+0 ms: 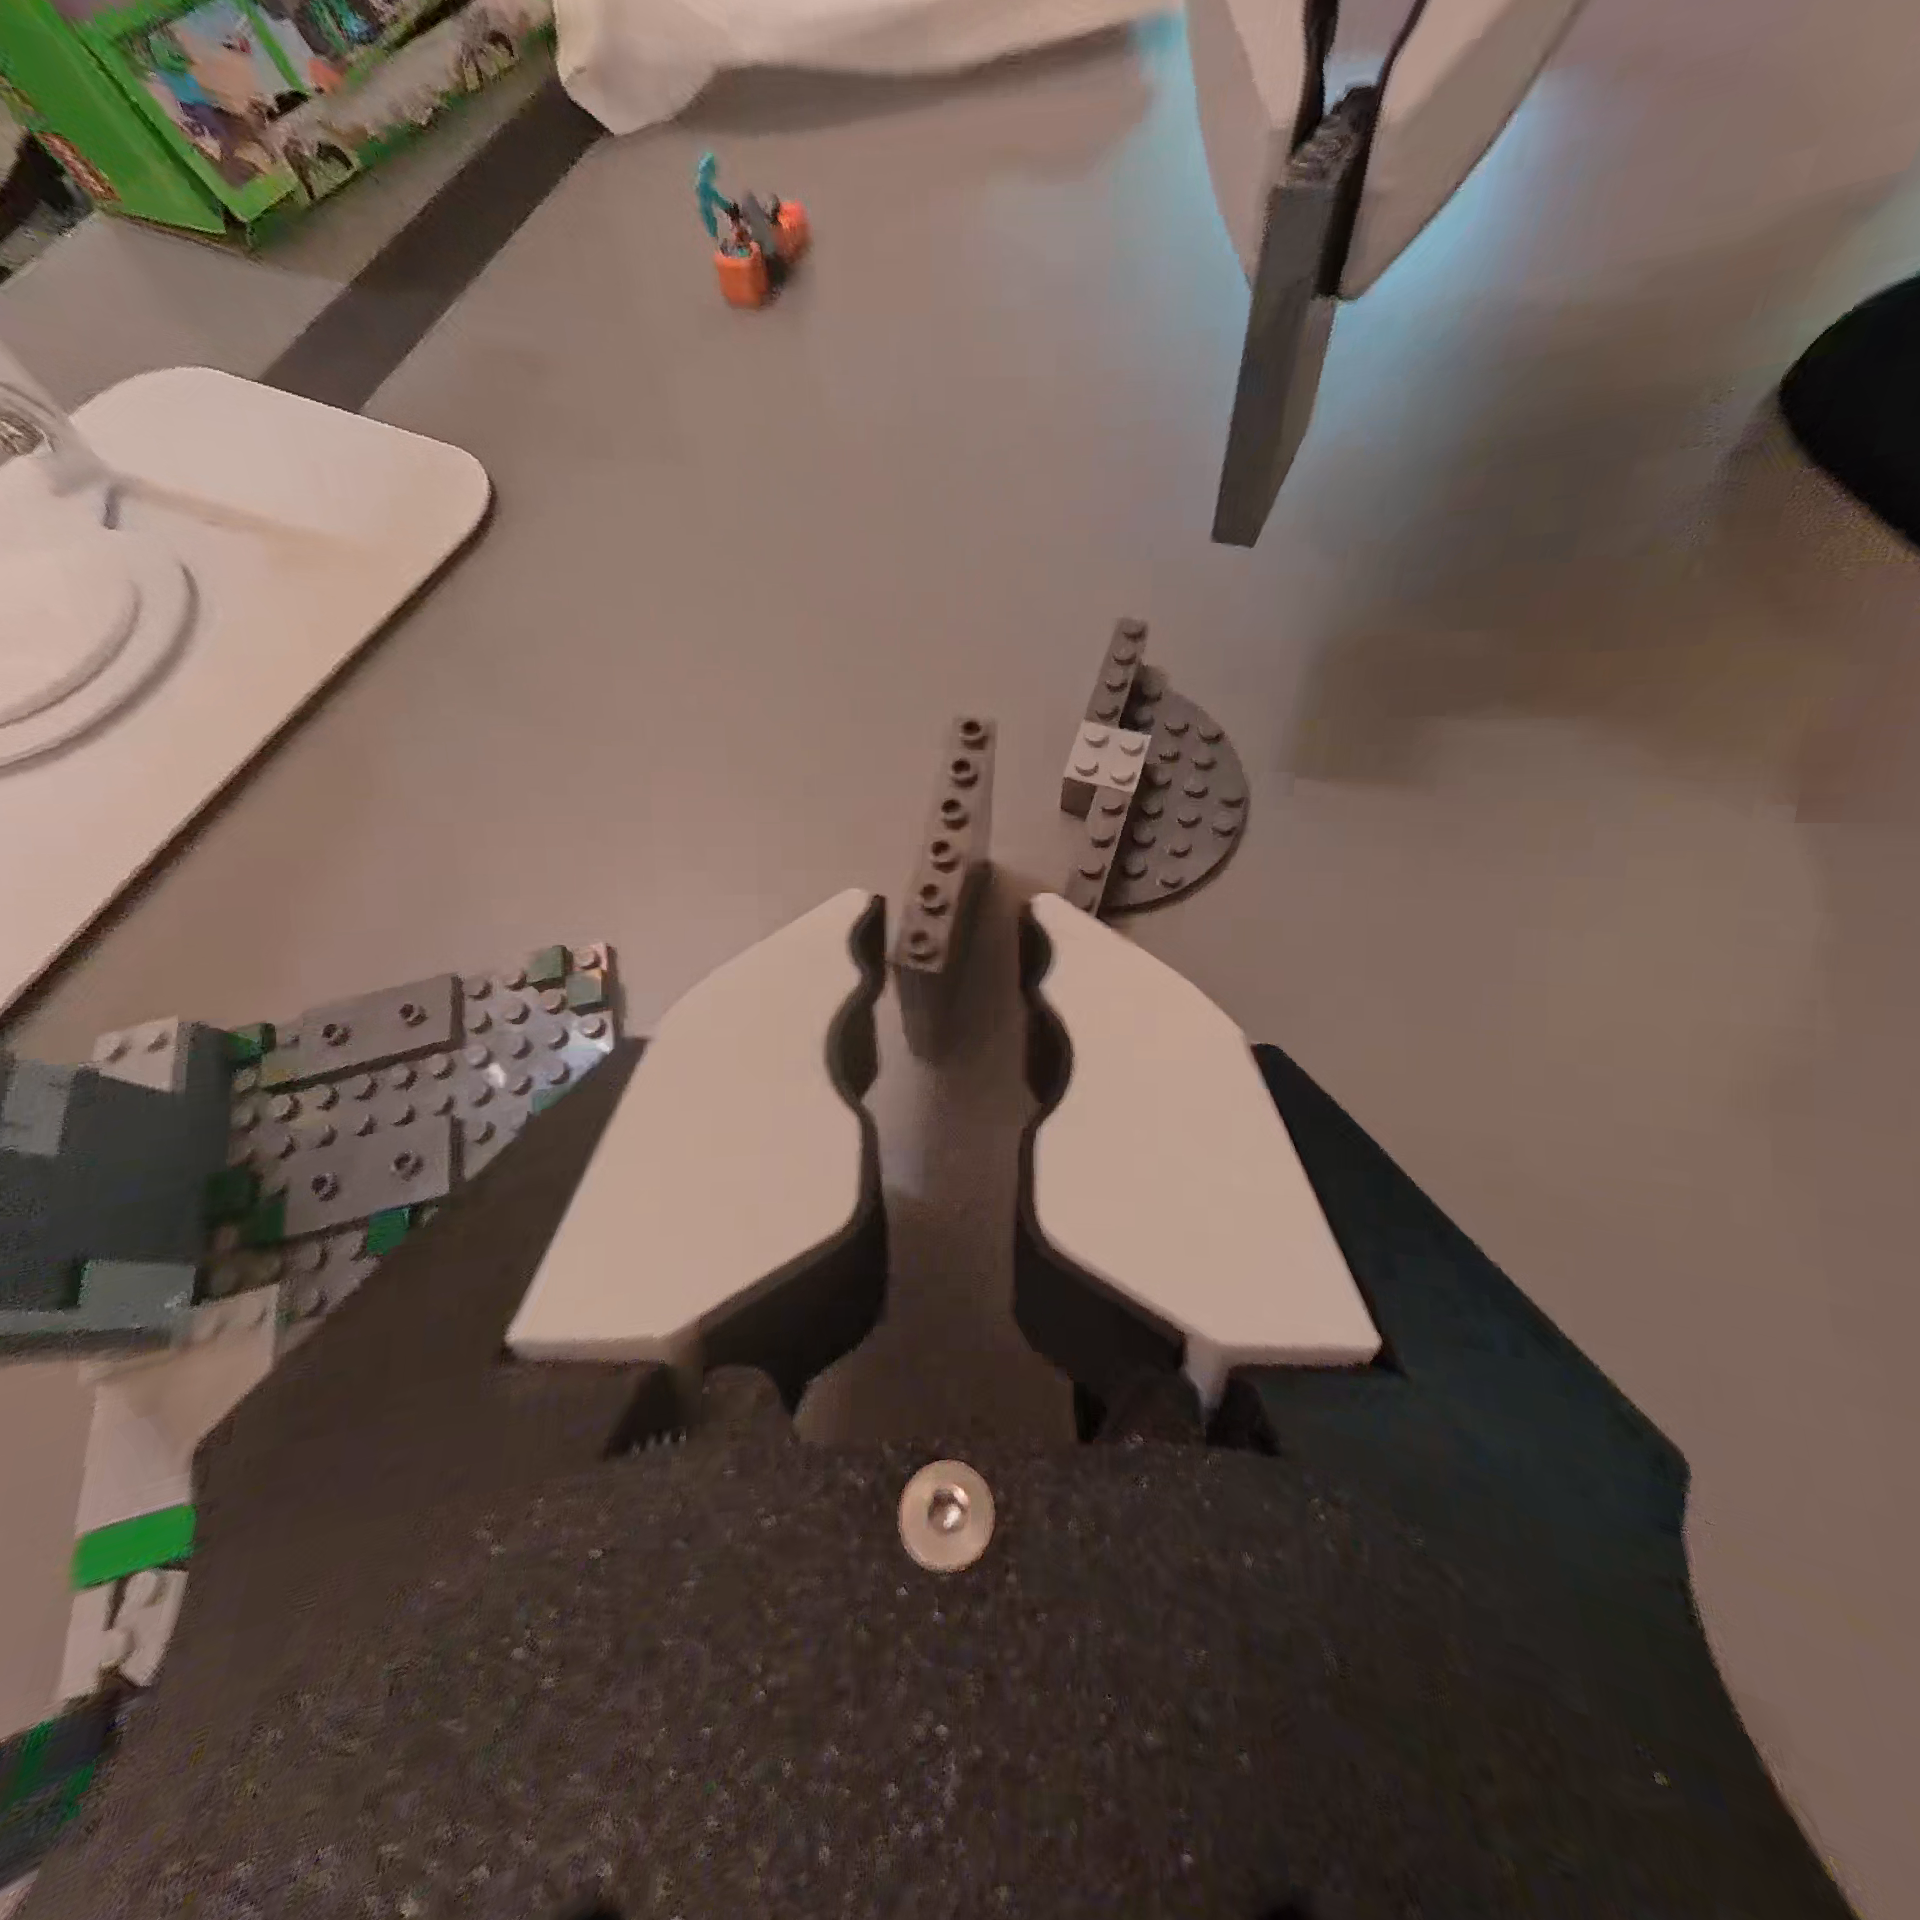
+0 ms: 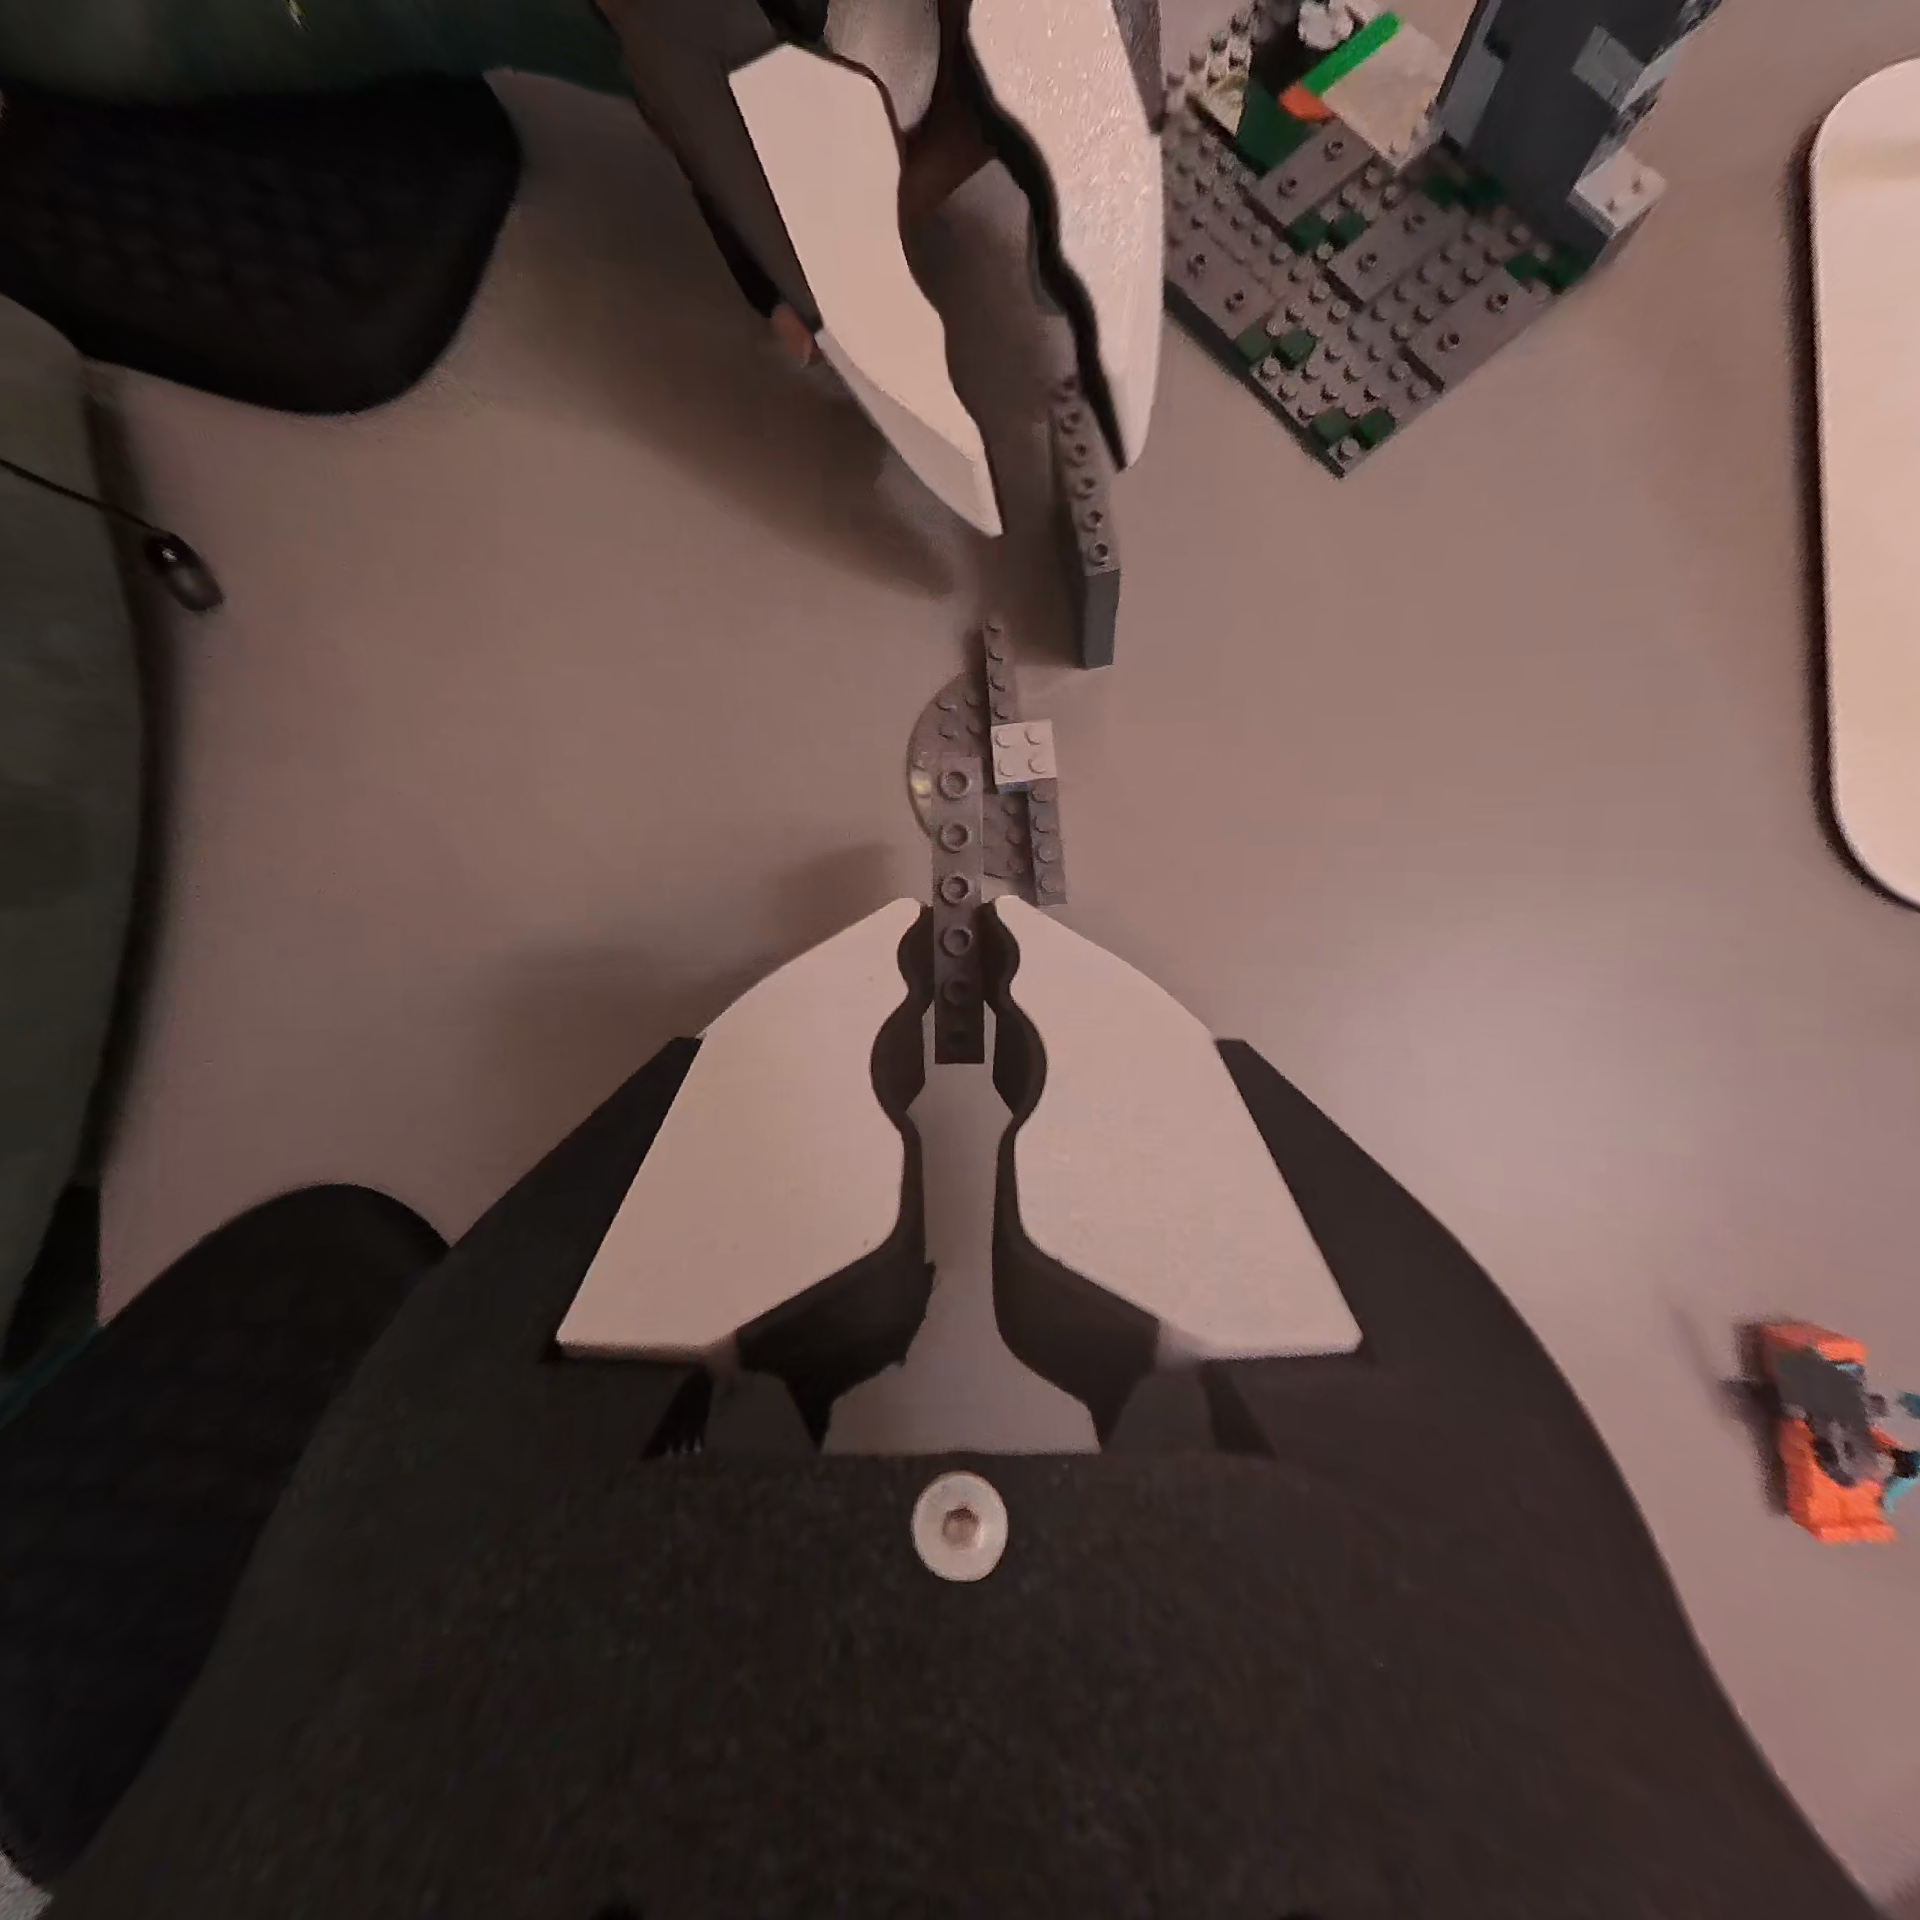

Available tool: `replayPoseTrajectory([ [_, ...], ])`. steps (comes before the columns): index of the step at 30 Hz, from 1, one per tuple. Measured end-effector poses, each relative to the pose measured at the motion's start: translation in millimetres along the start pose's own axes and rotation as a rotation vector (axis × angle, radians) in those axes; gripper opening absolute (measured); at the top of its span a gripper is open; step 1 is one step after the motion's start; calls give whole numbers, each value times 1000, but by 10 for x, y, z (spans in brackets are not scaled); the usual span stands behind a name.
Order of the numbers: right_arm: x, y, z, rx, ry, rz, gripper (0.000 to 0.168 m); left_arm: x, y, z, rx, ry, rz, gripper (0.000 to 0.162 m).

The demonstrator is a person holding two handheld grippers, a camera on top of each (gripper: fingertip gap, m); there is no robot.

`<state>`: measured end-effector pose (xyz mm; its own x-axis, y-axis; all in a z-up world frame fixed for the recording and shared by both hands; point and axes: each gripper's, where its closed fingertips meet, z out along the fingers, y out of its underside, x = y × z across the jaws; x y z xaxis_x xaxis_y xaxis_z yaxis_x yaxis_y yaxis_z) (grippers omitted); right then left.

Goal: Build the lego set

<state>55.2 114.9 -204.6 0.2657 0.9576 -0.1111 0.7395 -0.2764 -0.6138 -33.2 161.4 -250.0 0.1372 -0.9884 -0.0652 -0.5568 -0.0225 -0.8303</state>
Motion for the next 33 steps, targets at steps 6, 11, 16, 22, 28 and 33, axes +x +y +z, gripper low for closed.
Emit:
replayPoseTrajectory([
  [6, 110, -28, 192, -121, -1, -78, 7, 54, 46, -39, -15, 21, 23, 7],
  [11, 149, -27, 340, -174, -21, -90, 7, 80, 91, -139, -7, 86, -13, 8],
  [16, 167, -48, 385, -176, -31, -89, 7, 46, 63, -190, 18, 84, -26, 20],
  [22, 183, -41, 391, -174, -31, -82, 7, 48, 16, -260, 45, 67, -23, 23],
  [28, 193, -15, 395, -175, -28, -76, 7, 68, -50, -302, 73, 35, -8, 23],
  [33, 190, -9, 402, -172, -29, -74, 7, 85, -65, -309, 88, 21, -6, 23],
])
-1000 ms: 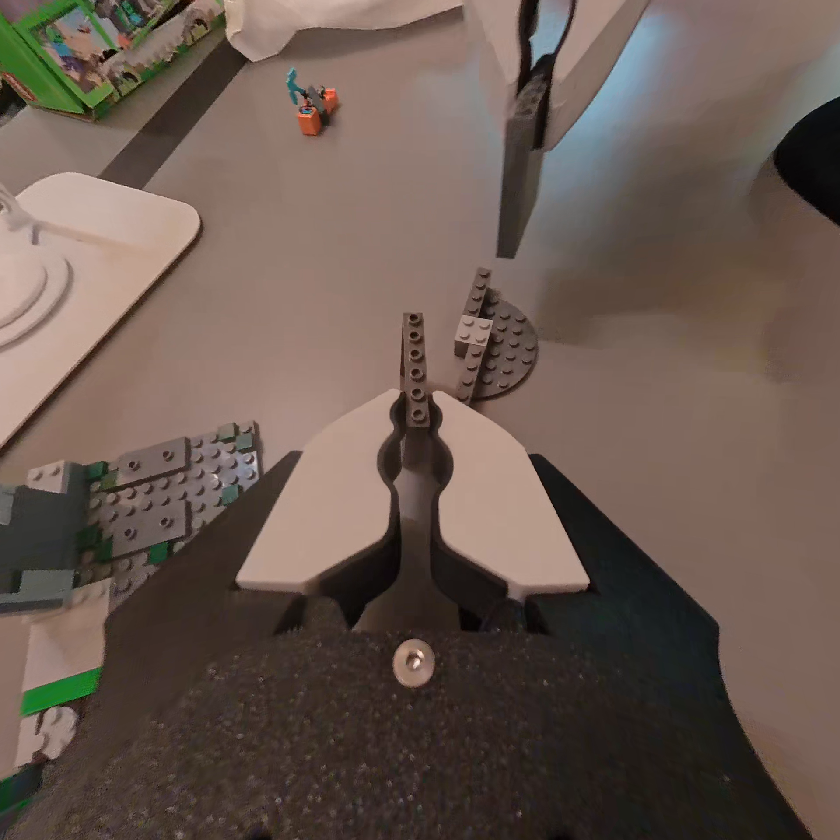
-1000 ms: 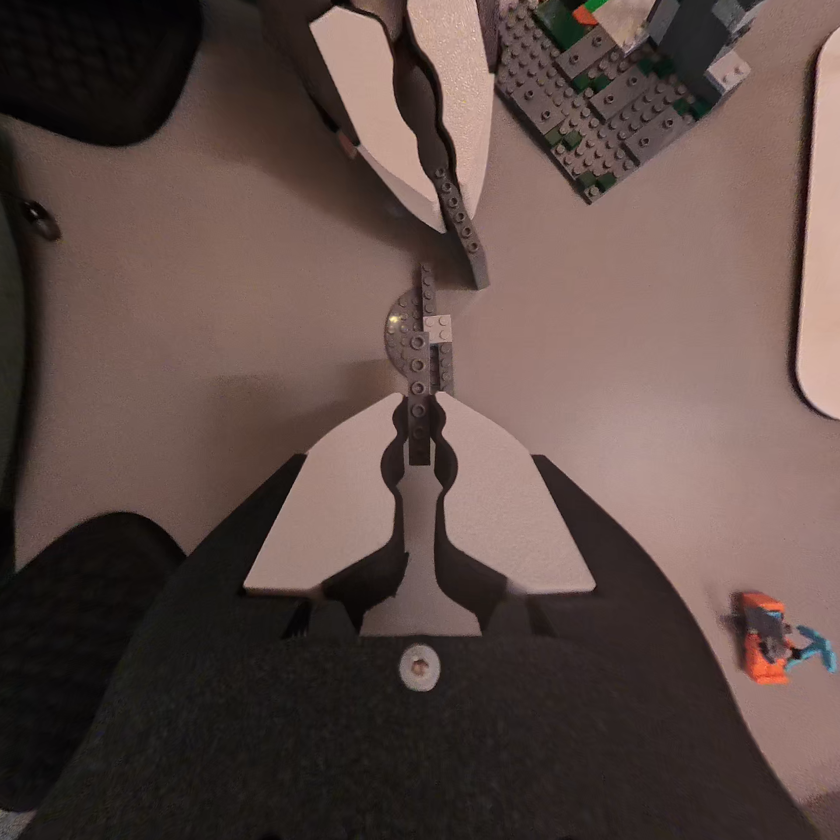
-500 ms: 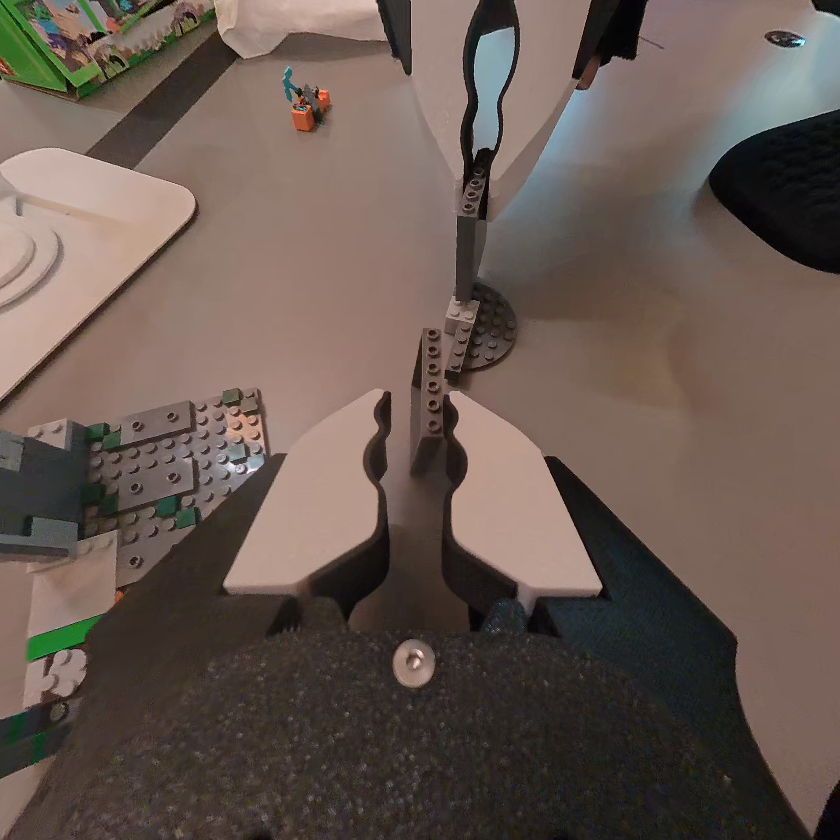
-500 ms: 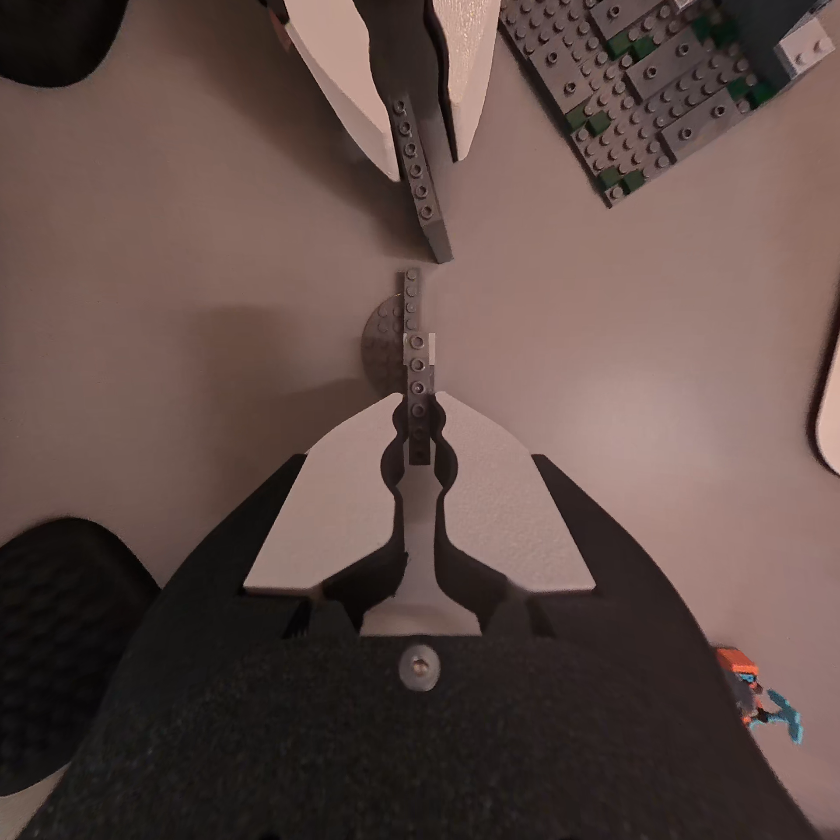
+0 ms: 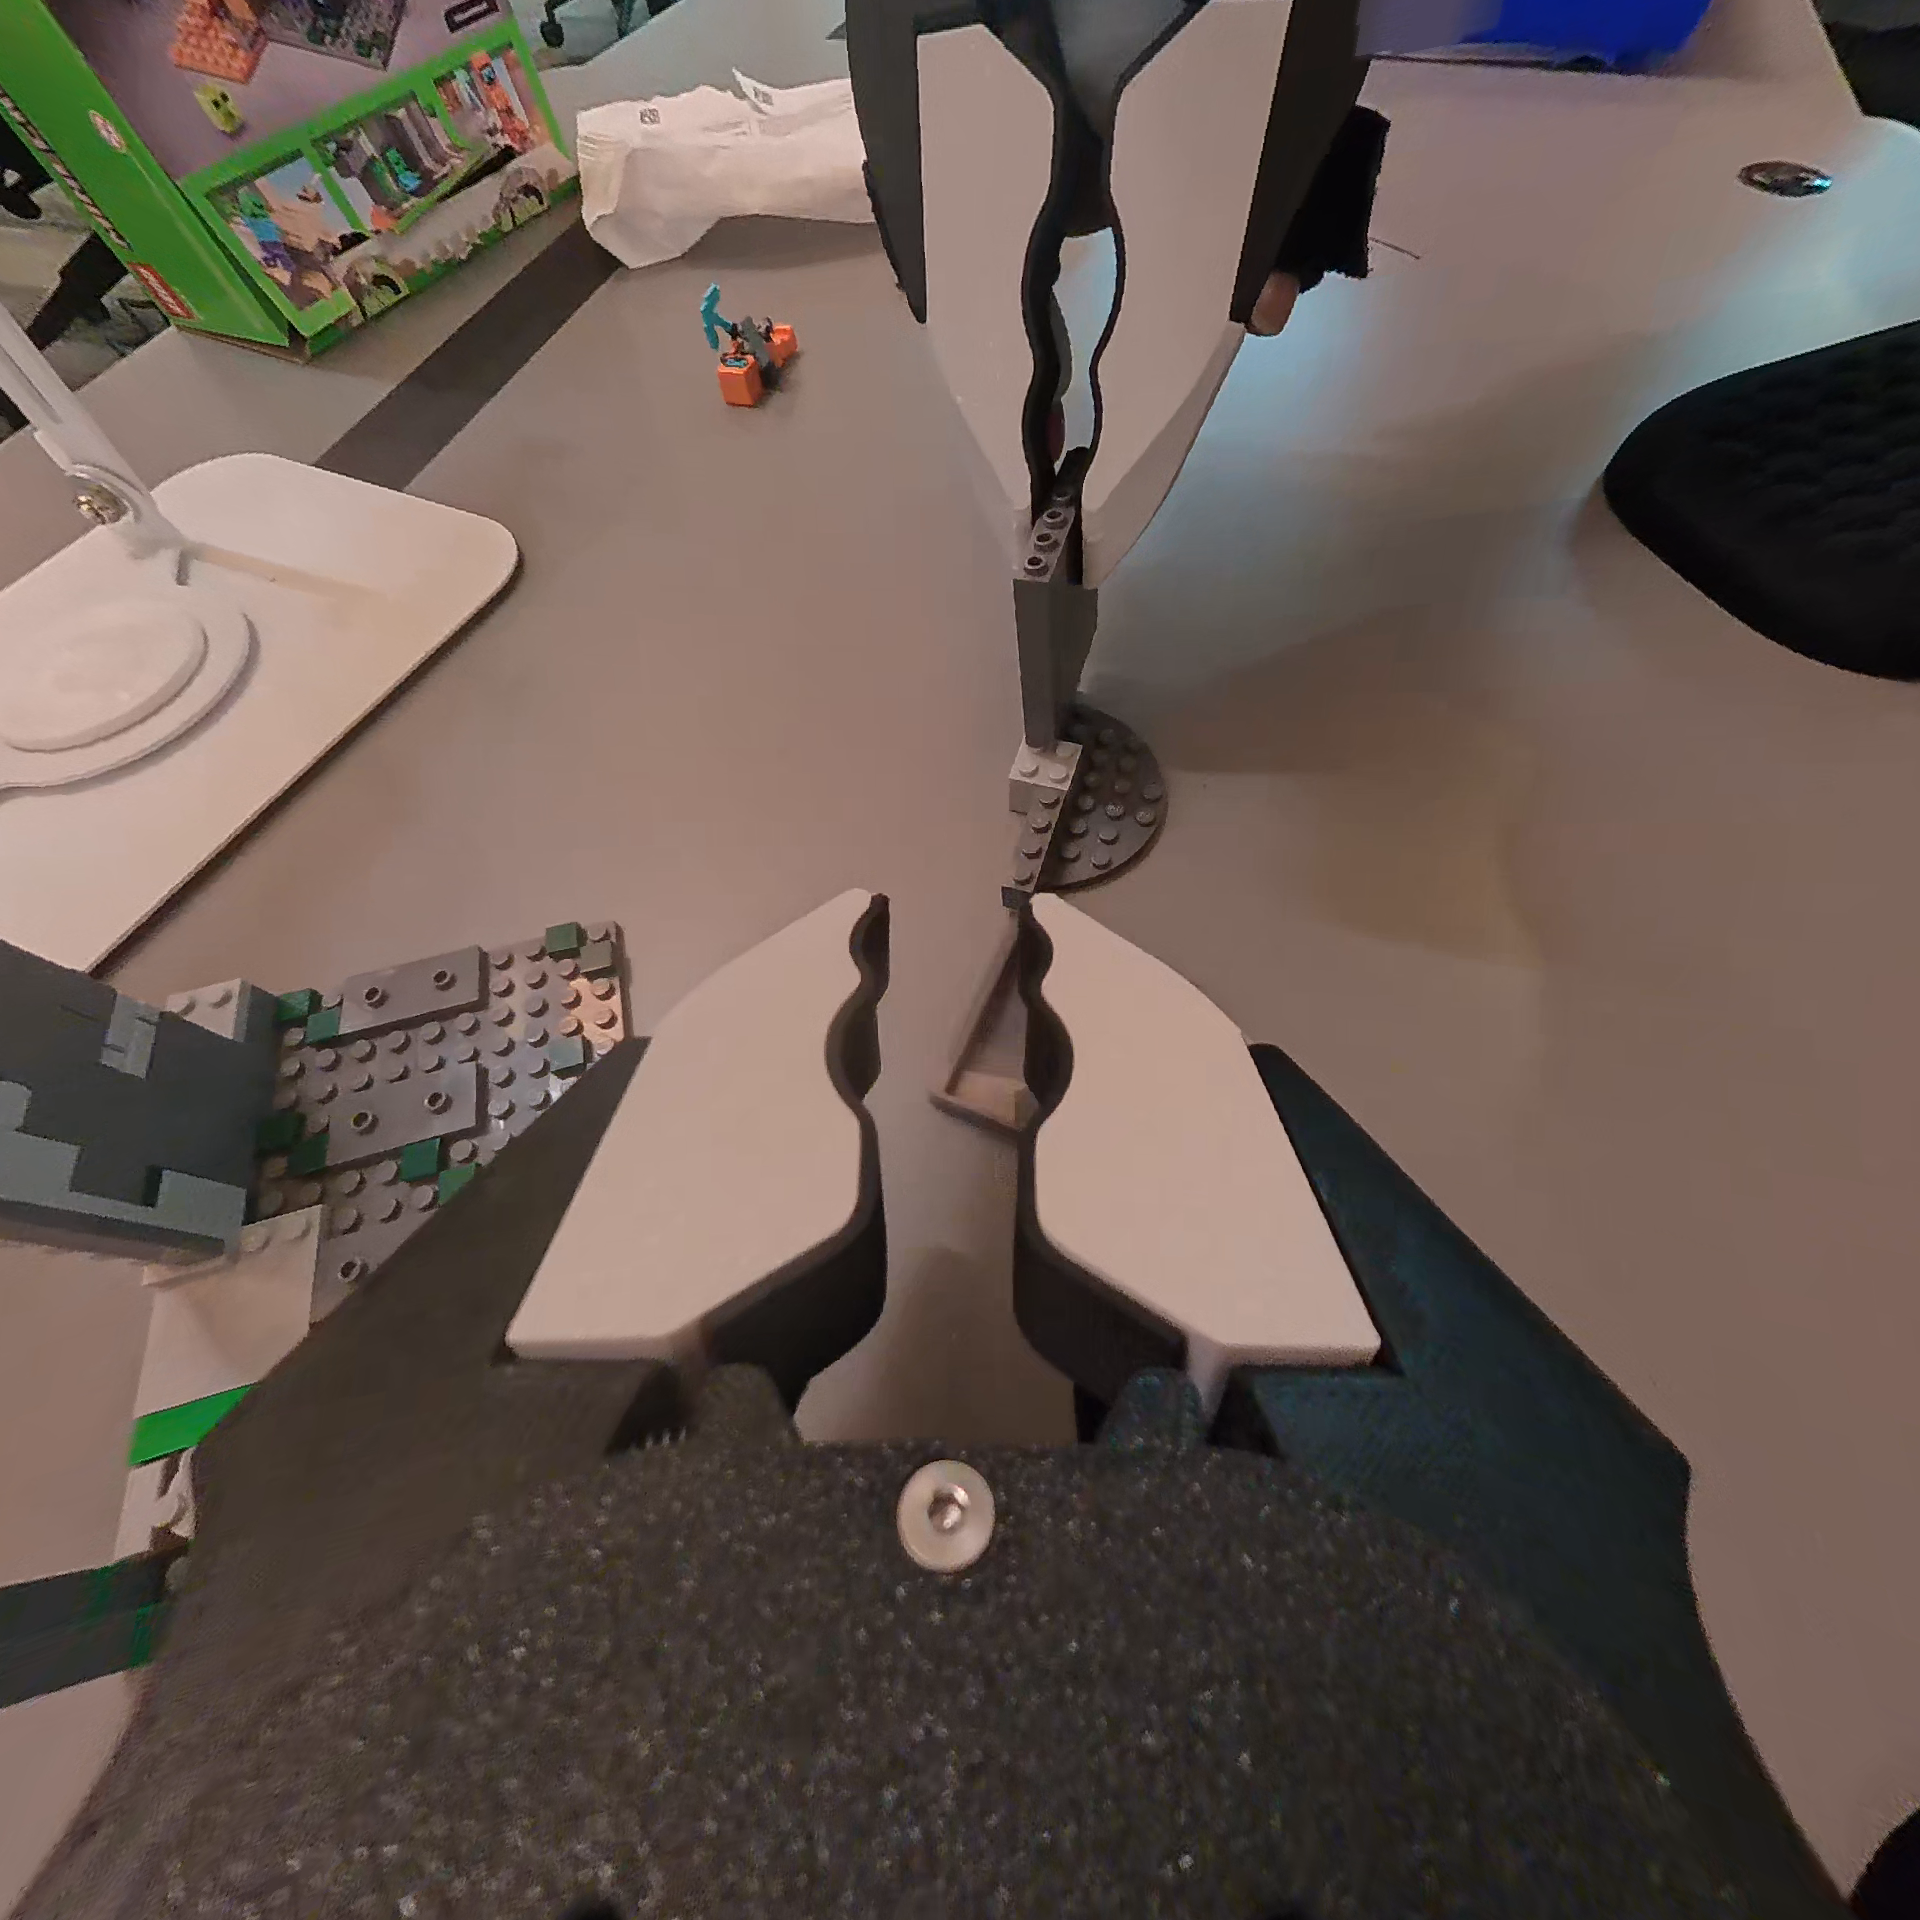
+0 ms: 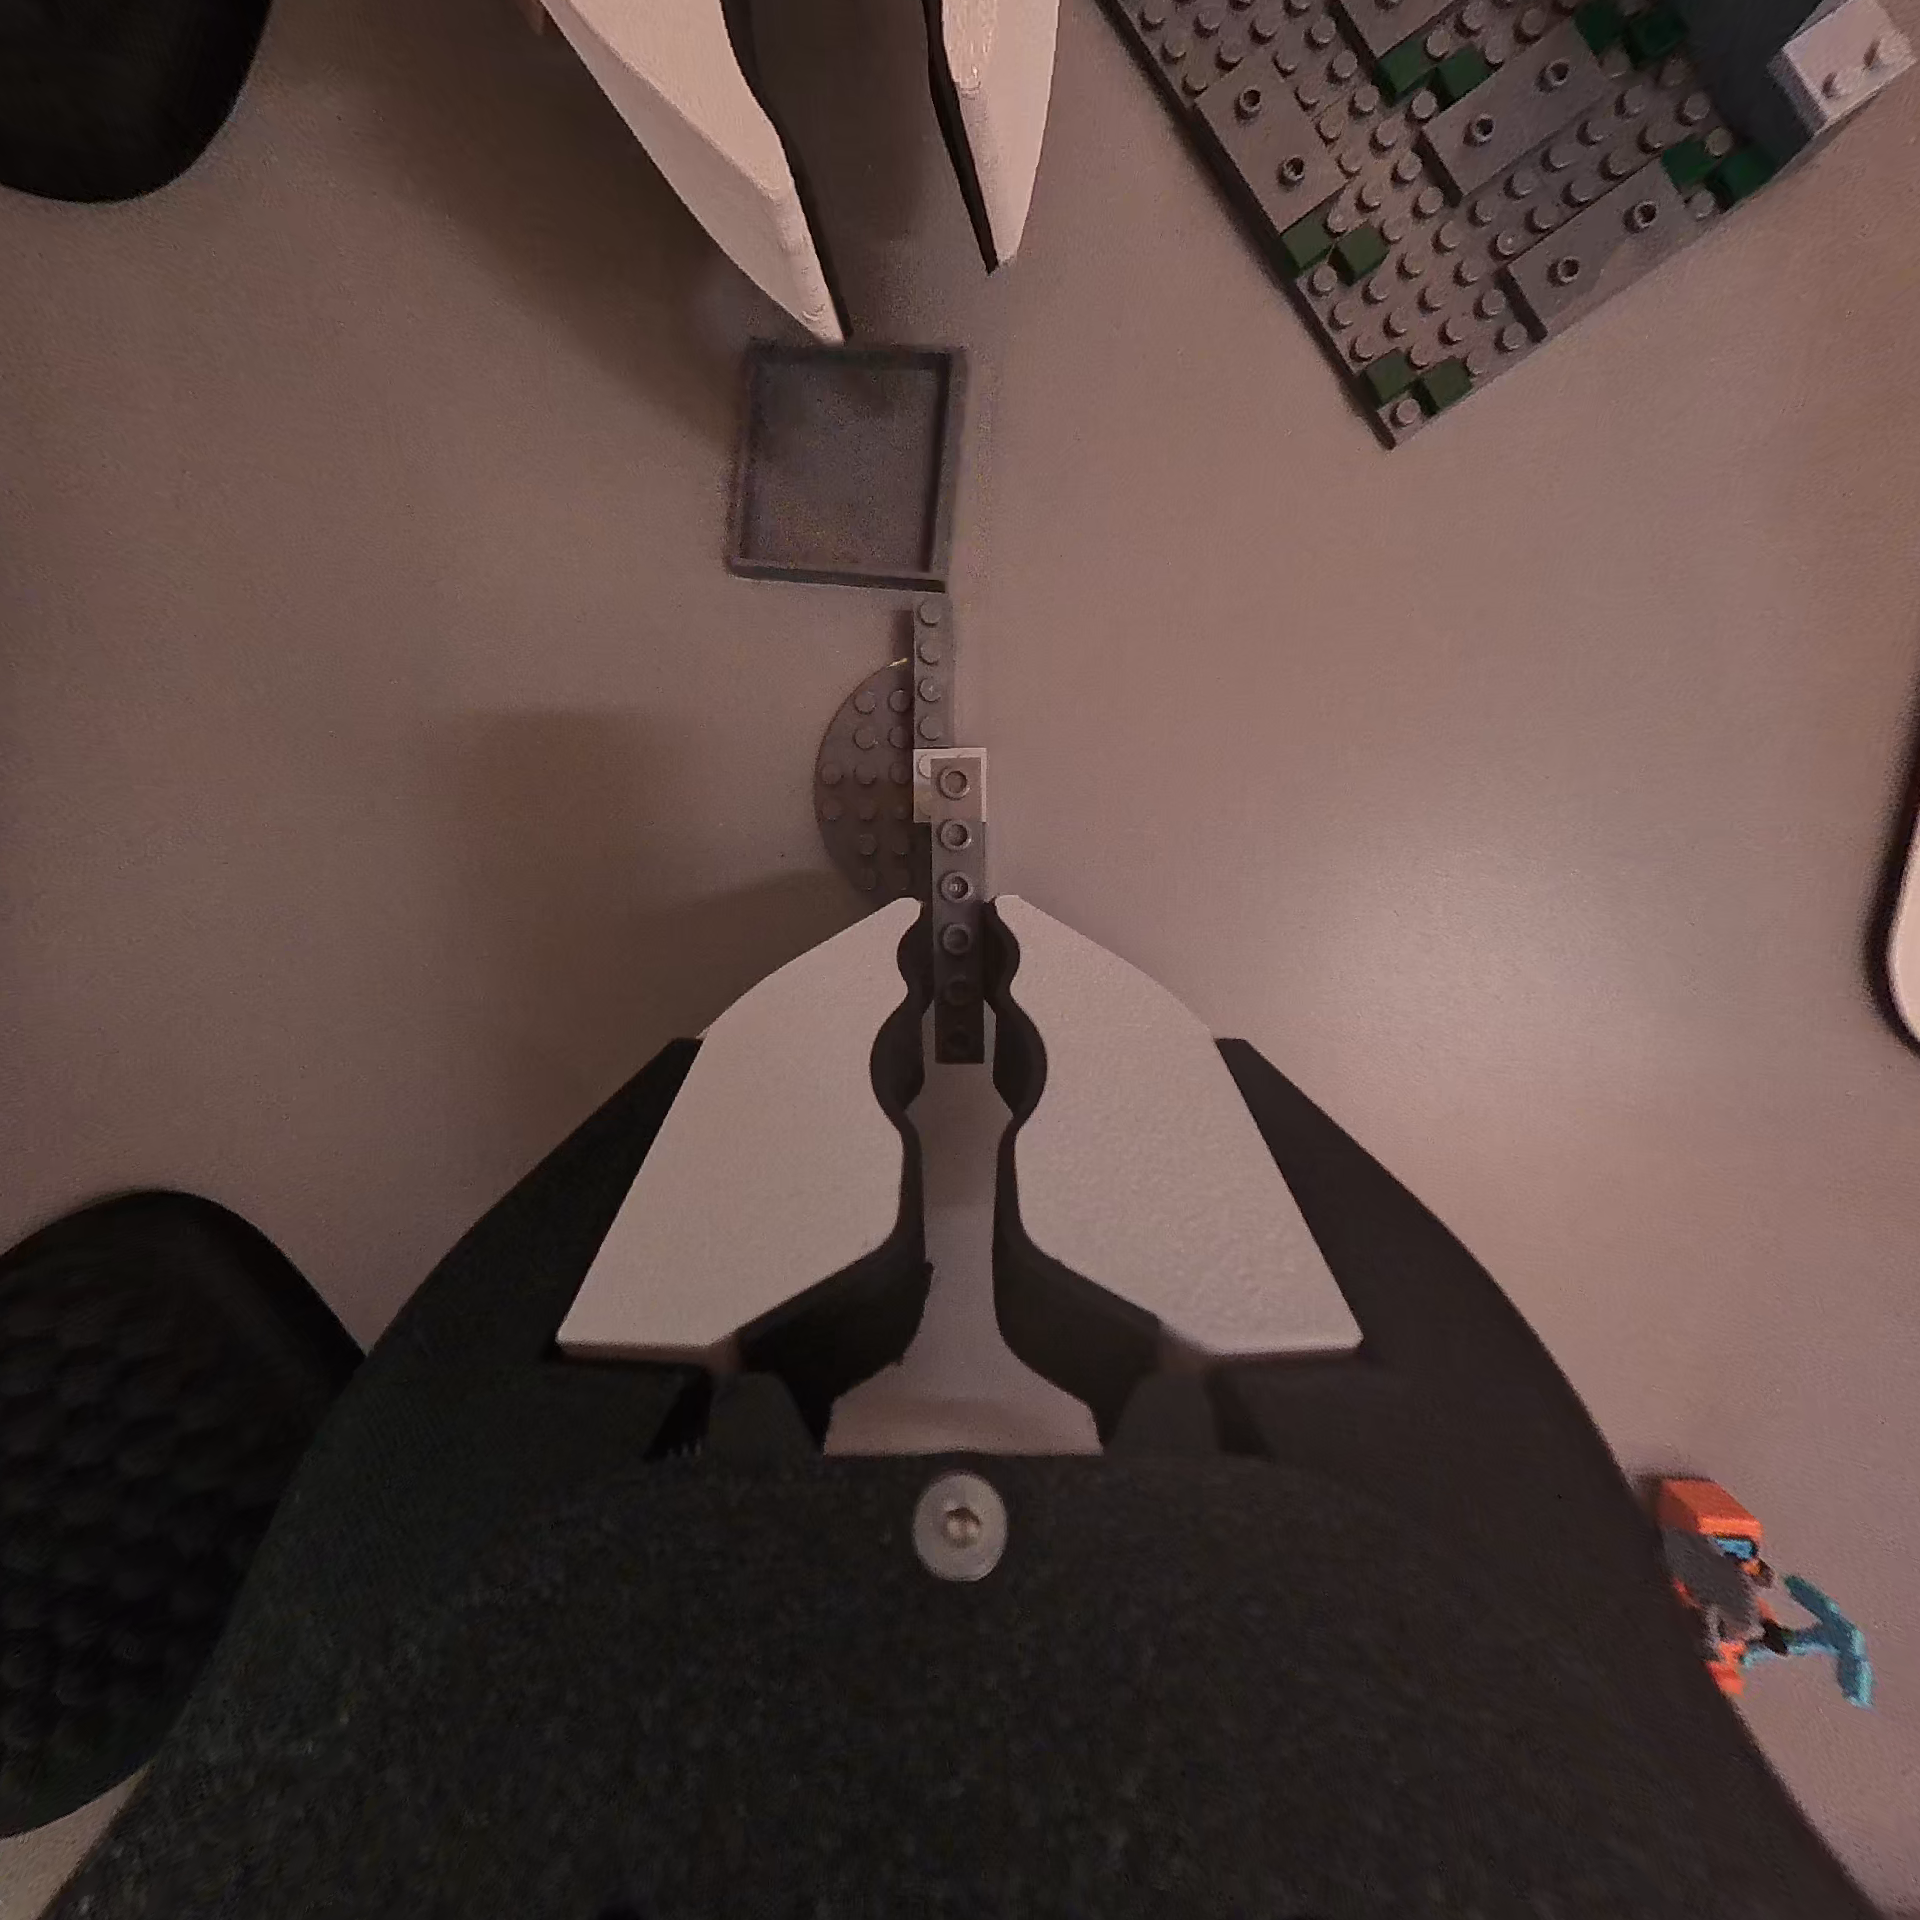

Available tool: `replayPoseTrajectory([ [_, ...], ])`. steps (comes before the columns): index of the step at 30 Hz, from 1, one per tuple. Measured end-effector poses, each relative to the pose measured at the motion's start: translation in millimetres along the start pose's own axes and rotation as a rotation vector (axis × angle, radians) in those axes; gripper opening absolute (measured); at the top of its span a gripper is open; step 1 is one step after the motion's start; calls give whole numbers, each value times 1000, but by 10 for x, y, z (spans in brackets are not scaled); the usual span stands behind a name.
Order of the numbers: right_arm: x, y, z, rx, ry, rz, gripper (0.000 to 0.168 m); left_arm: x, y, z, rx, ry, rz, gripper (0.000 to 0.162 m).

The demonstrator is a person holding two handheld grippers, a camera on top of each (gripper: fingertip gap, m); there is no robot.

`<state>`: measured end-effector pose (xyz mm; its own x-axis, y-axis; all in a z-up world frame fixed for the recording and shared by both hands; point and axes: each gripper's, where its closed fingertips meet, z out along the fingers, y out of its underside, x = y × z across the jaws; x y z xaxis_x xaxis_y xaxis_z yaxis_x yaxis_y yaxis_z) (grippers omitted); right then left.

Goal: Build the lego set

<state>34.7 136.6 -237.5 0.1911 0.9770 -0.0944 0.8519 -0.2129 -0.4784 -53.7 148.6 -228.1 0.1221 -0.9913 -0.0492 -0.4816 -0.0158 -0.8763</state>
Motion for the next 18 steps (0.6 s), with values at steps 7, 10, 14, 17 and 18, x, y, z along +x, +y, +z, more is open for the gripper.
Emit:
replayPoseTrajectory([
  [7, -5, -9, 3, 10, -1, 4, 7, 5, 23, -8, 3, 1, -8, 23],
  [10, -6, -3, 1, 11, -1, 7, 7, 51, 56, 1, -11, 22, 0, 23],
  [14, -5, 1, -1, 11, 0, 7, 8, 156, 153, 44, -59, 66, 20, 26],
  [17, -6, -1, 0, 12, -1, 7, 7, 248, 206, 69, -91, 107, 36, 28],
  [18, -7, -2, 2, 12, -1, 7, 7, 272, 220, 74, -99, 118, 41, 29],
])
